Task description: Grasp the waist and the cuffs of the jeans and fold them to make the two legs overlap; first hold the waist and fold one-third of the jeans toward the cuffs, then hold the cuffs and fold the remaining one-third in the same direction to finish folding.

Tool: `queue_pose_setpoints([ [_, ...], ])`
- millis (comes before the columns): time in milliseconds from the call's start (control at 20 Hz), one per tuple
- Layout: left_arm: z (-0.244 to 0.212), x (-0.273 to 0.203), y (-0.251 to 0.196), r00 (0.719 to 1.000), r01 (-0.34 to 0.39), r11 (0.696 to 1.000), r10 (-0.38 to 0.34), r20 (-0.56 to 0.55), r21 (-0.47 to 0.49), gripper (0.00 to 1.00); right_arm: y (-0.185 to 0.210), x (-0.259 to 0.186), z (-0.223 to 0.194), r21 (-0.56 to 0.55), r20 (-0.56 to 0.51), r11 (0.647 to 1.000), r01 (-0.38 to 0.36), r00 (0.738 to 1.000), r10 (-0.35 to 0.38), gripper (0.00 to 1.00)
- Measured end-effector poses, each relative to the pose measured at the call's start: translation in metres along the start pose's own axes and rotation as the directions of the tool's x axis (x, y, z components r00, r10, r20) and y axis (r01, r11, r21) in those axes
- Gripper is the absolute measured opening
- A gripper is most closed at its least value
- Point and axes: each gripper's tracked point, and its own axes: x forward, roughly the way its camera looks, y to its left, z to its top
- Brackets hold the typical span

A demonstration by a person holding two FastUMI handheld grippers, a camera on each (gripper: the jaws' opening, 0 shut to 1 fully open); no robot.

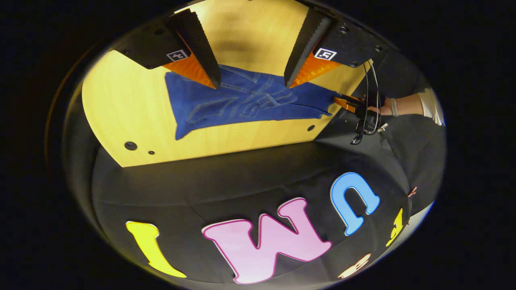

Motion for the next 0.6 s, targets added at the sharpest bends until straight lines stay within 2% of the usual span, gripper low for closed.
queue_pose_setpoints([
  [50, -0.001, 0.006, -0.003, 1.000, -0.010, 1.000, 0.010, -0.025, 0.001, 0.96, -0.007, -0.005, -0.004, 0.007, -0.008, 1.000, 0.011, 1.000, -0.011, 0.96],
  [150, -0.007, 0.013, 0.000, 0.992, -0.091, 0.995, 0.094, -0.082, 0.038, 0.96, -0.020, -0.014, -0.008, 0.019, -0.015, 0.999, 0.031, 0.999, -0.030, 0.96],
  [200, -0.011, 0.017, 0.001, 0.988, -0.107, 0.991, 0.115, -0.100, 0.083, 0.99, -0.026, -0.017, -0.009, 0.023, -0.017, 0.999, 0.041, 0.999, -0.040, 0.96],
  [300, -0.010, 0.015, -0.005, 0.983, -0.116, 0.983, 0.134, -0.126, 0.143, 0.96, -0.035, -0.022, -0.008, 0.032, -0.015, 0.998, 0.051, 0.999, -0.051, 0.96],
  [450, -0.007, 0.020, -0.032, 0.991, -0.055, 0.979, 0.077, -0.110, 0.195, 0.67, -0.042, -0.027, -0.003, 0.052, -0.004, 0.997, 0.059, 0.998, -0.059, 0.96],
  [500, -0.006, 0.023, -0.032, 0.990, -0.072, 0.977, 0.094, -0.104, 0.201, 0.39, -0.043, -0.029, -0.001, 0.057, 0.002, 0.997, 0.057, 0.998, -0.057, 0.96],
  [550, -0.003, 0.020, -0.034, 0.990, -0.086, 0.976, 0.106, -0.090, 0.199, 0.26, -0.044, -0.030, -0.001, 0.059, 0.002, 0.997, 0.055, 0.998, -0.056, 0.96],
  [600, -0.006, 0.020, -0.034, 0.989, -0.084, 0.975, 0.106, -0.103, 0.204, 0.20, -0.046, -0.031, -0.002, 0.059, 0.001, 0.997, 0.056, 0.998, -0.056, 0.96],
])
